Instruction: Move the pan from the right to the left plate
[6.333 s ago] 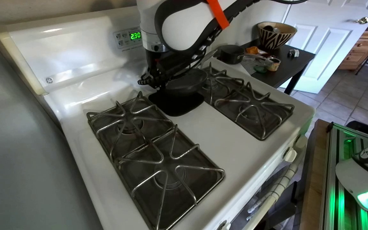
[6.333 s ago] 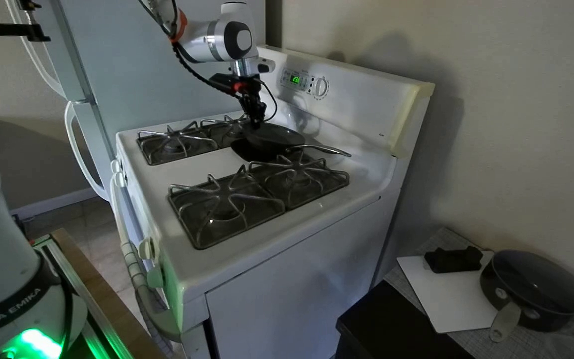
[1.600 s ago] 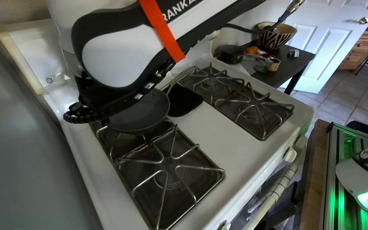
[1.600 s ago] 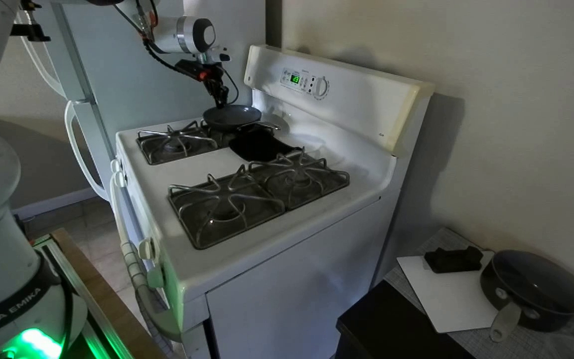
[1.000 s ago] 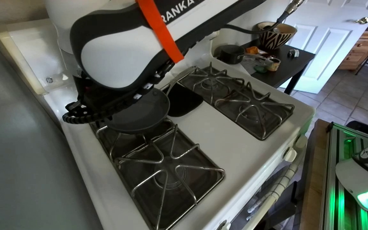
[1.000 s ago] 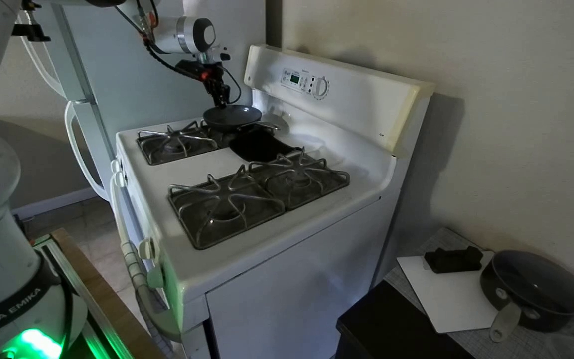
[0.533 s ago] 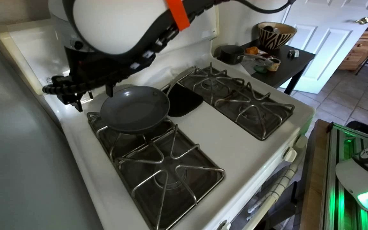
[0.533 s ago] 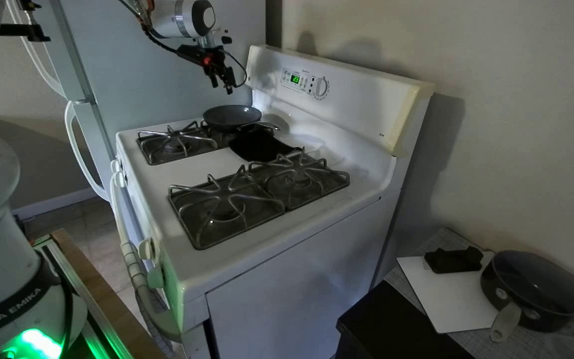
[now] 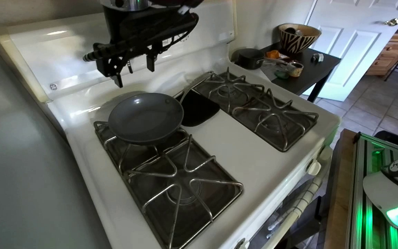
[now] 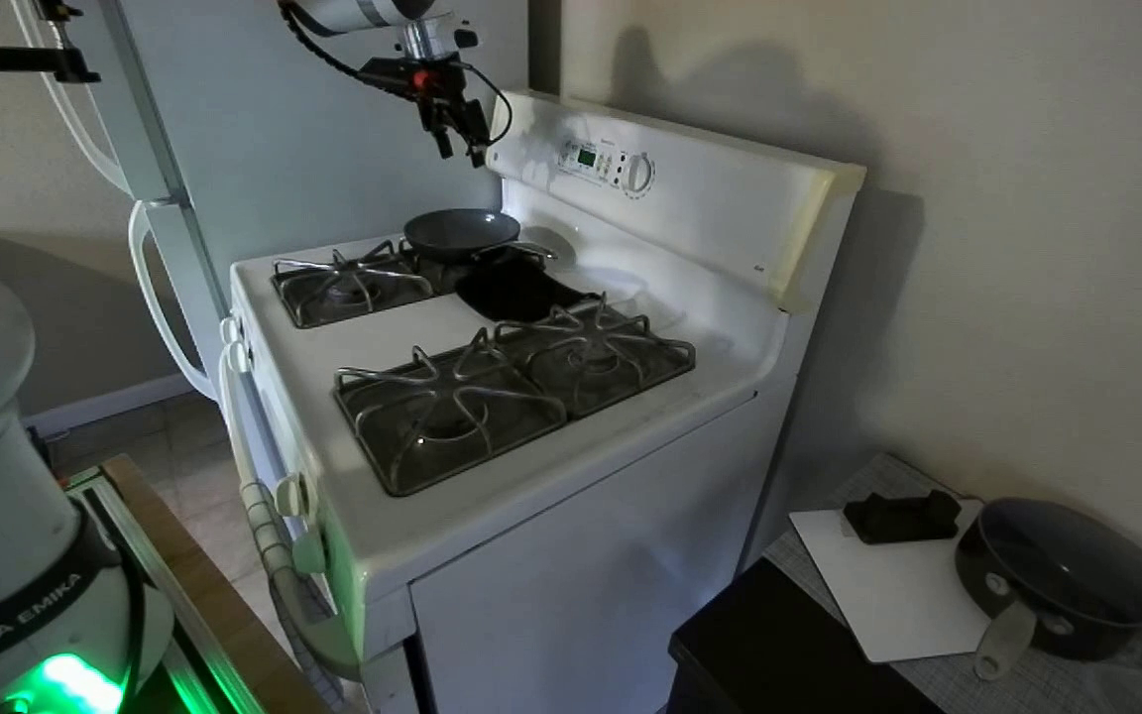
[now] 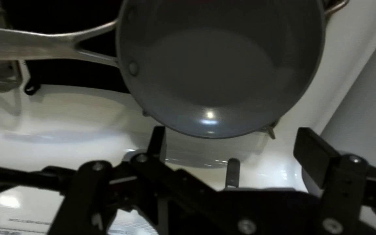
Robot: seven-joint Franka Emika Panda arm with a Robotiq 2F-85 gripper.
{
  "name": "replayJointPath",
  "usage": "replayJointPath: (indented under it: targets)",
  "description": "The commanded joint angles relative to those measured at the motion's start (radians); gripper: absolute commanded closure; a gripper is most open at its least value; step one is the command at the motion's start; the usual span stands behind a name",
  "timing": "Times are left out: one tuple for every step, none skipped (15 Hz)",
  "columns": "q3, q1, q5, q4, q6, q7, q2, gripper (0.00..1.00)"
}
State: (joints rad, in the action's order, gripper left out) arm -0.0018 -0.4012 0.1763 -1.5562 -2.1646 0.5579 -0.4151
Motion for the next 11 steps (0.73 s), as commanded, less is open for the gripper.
replayJointPath:
  targets:
    - [0.009,0.027,0.047,-0.122,0.026,0.038,0.092,0.00]
    - [0.012,0.034,0.052,-0.139,0.026,0.041,0.107,0.00]
    - [0.016,0.043,0.053,-0.158,0.019,0.039,0.117,0.00]
    - [0.028,0.050,0.037,-0.074,0.023,0.016,0.059,0.00]
    - [0.029,0.055,0.038,-0.091,0.023,0.016,0.070,0.00]
    - [0.029,0.058,0.039,-0.103,0.023,0.016,0.079,0.00]
    - [0.030,0.060,0.040,-0.110,0.023,0.016,0.084,0.00]
    - [0.031,0.060,0.040,-0.115,0.023,0.016,0.087,0.00]
    - [0.032,0.060,0.040,-0.117,0.023,0.016,0.088,0.00]
    - [0.032,0.060,0.040,-0.119,0.022,0.017,0.089,0.00]
    - [0.032,0.060,0.040,-0.120,0.022,0.017,0.089,0.00]
